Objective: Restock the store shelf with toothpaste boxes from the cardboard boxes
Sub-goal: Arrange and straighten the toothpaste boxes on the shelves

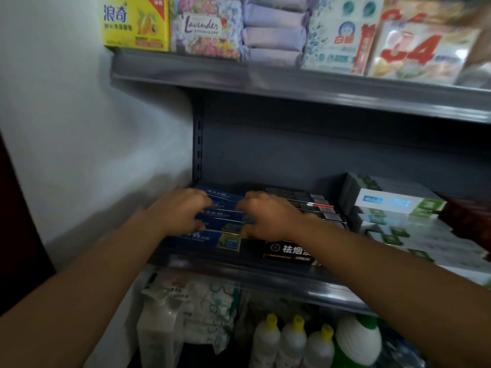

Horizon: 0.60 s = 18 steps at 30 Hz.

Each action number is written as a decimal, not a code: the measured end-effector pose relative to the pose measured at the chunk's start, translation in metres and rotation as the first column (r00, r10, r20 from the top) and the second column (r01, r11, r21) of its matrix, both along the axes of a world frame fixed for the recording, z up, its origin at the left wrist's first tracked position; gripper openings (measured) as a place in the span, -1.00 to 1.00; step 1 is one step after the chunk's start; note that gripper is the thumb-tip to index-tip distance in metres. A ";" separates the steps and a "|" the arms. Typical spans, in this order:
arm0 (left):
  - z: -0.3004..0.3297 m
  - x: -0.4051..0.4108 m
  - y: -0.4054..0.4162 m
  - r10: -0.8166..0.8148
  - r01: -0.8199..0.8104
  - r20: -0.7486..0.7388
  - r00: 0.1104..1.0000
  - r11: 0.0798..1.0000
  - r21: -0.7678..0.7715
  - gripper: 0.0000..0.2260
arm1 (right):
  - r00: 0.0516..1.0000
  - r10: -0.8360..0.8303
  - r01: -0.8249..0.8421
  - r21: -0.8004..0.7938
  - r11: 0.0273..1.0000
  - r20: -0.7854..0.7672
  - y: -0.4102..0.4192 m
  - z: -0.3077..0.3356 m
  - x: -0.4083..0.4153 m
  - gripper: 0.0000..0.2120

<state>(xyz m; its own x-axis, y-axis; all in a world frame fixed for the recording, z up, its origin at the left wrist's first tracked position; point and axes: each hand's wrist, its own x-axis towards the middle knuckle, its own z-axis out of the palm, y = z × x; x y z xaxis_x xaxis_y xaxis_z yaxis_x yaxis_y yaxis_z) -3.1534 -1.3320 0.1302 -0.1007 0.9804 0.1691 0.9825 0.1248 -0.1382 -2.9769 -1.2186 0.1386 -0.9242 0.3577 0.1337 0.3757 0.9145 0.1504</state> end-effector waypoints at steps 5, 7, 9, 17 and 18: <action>0.008 0.041 0.008 -0.015 0.015 0.005 1.000 1.000 0.007 -0.55 | 0.998 0.012 -0.013 -0.015 1.000 -0.066 0.005 0.009 0.035 -0.50; 0.014 0.059 0.009 -0.009 0.009 -0.012 1.000 1.000 0.002 -0.54 | 0.997 0.013 -0.014 -0.012 1.000 -0.076 0.007 0.016 0.053 -0.50; 0.020 0.076 0.010 0.012 -0.011 -0.030 0.999 1.000 0.009 -0.54 | 0.995 0.021 -0.020 0.004 1.000 -0.095 0.012 0.023 0.070 -0.49; 0.043 0.139 -0.004 0.155 -0.158 -0.099 0.983 0.987 -0.025 -0.51 | 0.987 0.102 -0.103 -0.006 0.995 -0.127 0.031 0.042 0.134 -0.47; 0.046 0.144 -0.007 0.173 -0.176 -0.102 0.980 0.984 -0.022 -0.51 | 0.986 0.114 -0.116 -0.007 0.993 -0.125 0.032 0.044 0.141 -0.47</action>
<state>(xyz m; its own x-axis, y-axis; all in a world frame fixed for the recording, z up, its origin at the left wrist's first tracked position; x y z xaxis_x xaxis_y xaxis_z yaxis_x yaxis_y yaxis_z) -3.0093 -1.3392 0.1765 -0.2548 0.9541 0.1572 0.9272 0.2872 -0.2405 -2.8362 -1.1862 0.1823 -0.9358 0.2529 0.2455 0.2831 0.9543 0.0962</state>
